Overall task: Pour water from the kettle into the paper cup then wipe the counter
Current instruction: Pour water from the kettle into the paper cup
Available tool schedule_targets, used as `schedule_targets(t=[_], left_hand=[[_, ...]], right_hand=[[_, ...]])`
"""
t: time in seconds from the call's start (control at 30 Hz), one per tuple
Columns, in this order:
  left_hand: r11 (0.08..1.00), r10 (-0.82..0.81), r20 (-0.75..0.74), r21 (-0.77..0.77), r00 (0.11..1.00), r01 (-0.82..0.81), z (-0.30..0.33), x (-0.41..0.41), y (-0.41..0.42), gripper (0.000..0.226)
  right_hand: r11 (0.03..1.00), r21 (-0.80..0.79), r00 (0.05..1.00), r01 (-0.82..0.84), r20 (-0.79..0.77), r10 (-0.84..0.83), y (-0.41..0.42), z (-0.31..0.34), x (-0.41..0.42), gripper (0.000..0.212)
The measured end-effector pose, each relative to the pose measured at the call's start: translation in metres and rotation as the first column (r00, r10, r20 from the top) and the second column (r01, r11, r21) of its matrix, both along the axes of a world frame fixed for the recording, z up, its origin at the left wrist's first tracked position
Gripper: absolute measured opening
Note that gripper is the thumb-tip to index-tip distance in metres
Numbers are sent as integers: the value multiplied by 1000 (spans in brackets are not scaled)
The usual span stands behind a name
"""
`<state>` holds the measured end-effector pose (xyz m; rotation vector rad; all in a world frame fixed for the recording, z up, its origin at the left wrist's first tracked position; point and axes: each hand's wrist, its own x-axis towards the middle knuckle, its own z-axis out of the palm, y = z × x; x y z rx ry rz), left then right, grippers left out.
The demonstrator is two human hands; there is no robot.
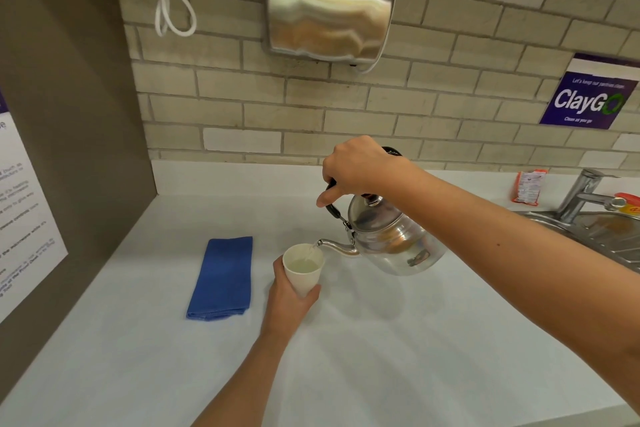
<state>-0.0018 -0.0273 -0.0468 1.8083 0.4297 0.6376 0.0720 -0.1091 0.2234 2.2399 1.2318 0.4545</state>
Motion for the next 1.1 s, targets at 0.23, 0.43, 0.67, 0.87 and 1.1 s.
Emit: schedule_targets(t=[0.23, 0.43, 0.67, 0.87, 1.1], left_hand=[[1000, 3, -19, 17, 1000, -3, 1, 1, 0, 86], [1000, 8, -19, 27, 1000, -8, 1, 1, 1, 85], [1000, 11, -24, 20, 1000, -11, 2, 0, 0, 85], [1000, 6, -34, 12, 999, -6, 2, 0, 0, 85], [1000, 11, -22, 18, 1000, -11, 1, -1, 0, 84]], right_hand=[[1000, -7, 1000, -1, 2, 1, 1, -1, 0, 56], [1000, -10, 1000, -4, -1, 4, 1, -2, 1, 57], [1000, -12, 1000, -6, -9, 6, 2, -1, -1, 57], [1000, -19, 1000, 2, -13, -2, 2, 0, -1, 62], [1000, -13, 1000, 5, -14, -6, 3, -1, 0, 64]])
